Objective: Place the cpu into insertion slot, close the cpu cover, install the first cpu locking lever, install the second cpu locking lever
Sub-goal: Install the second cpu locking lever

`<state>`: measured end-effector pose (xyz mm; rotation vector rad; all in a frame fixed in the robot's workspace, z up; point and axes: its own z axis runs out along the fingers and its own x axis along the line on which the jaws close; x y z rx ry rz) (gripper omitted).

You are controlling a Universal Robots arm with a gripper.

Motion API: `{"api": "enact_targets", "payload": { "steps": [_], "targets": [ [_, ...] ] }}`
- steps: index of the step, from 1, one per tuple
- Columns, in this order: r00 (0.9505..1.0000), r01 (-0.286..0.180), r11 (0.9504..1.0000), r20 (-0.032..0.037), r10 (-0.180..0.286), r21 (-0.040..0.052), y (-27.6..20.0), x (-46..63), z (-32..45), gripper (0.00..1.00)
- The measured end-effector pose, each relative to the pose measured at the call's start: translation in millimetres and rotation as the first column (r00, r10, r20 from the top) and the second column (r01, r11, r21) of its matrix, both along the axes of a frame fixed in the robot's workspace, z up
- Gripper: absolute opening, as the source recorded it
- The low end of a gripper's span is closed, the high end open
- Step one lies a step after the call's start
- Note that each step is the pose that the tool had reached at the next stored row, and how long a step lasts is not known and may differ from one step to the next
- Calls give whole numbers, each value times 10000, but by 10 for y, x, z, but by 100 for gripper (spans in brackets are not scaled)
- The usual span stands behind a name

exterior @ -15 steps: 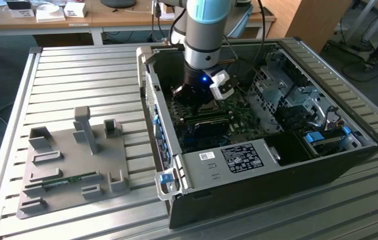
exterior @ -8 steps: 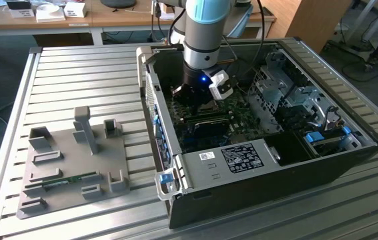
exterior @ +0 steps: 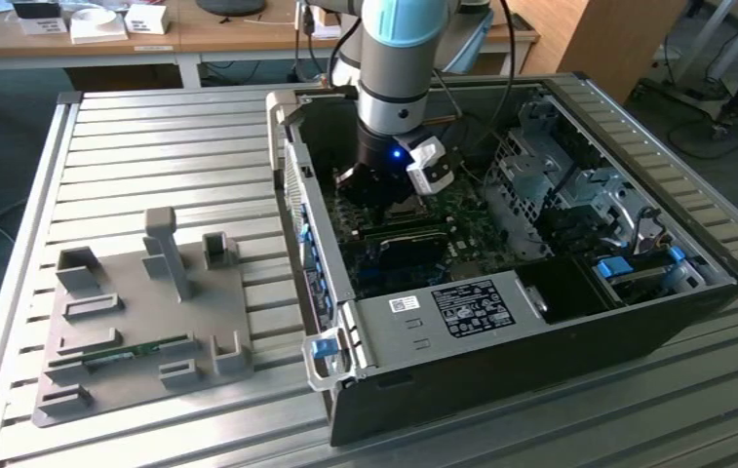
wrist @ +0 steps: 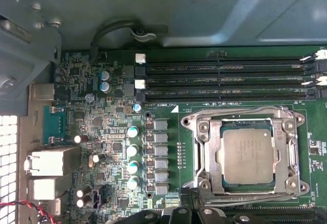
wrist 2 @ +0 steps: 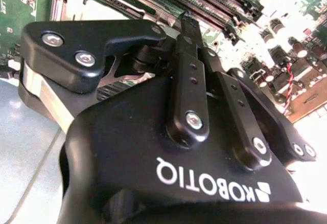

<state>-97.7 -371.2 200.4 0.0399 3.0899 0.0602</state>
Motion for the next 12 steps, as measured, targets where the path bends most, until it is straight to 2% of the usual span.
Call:
{"api": "enact_targets", "payload": {
  "steps": [12],
  "targets": [
    [9998,-187,9998,1,187,1,5,0,-32,11]
  ]
}}
